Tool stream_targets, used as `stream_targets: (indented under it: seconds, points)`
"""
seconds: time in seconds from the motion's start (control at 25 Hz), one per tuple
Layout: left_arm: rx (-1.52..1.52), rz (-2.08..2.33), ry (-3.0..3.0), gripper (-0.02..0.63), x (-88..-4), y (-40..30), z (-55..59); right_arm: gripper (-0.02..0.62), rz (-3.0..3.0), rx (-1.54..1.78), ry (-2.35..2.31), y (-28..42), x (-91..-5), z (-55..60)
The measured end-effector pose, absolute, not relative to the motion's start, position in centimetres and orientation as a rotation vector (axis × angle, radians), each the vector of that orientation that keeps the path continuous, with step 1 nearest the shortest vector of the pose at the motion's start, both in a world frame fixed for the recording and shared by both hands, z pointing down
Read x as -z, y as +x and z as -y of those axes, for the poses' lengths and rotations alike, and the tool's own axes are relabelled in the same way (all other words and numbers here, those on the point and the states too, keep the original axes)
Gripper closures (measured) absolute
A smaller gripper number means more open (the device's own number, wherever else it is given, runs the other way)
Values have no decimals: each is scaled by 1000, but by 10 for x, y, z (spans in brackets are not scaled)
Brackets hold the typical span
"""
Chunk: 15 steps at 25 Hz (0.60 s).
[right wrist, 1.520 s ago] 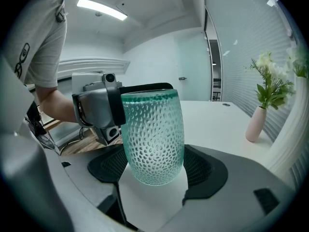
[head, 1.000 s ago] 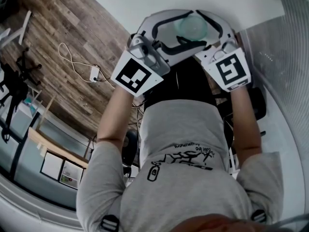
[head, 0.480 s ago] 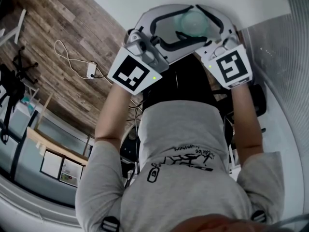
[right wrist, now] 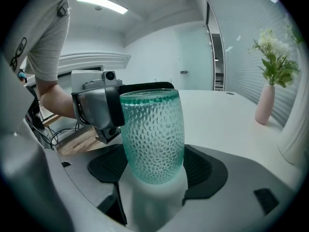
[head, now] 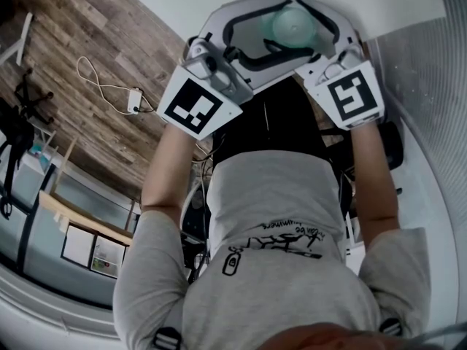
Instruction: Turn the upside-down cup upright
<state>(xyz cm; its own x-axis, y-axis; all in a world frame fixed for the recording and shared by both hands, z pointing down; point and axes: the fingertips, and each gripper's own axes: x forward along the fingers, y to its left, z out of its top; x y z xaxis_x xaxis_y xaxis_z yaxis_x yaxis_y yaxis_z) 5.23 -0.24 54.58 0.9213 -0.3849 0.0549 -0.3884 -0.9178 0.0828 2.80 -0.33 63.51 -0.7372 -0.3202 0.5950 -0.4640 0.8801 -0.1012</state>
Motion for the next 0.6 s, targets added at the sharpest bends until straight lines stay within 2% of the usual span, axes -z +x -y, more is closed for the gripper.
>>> stream_targets:
  seconds: [0.6]
  points:
    - [-47, 612, 2984, 327, -556, 52, 5, 229, 2451, -314, 555, 28, -645, 6]
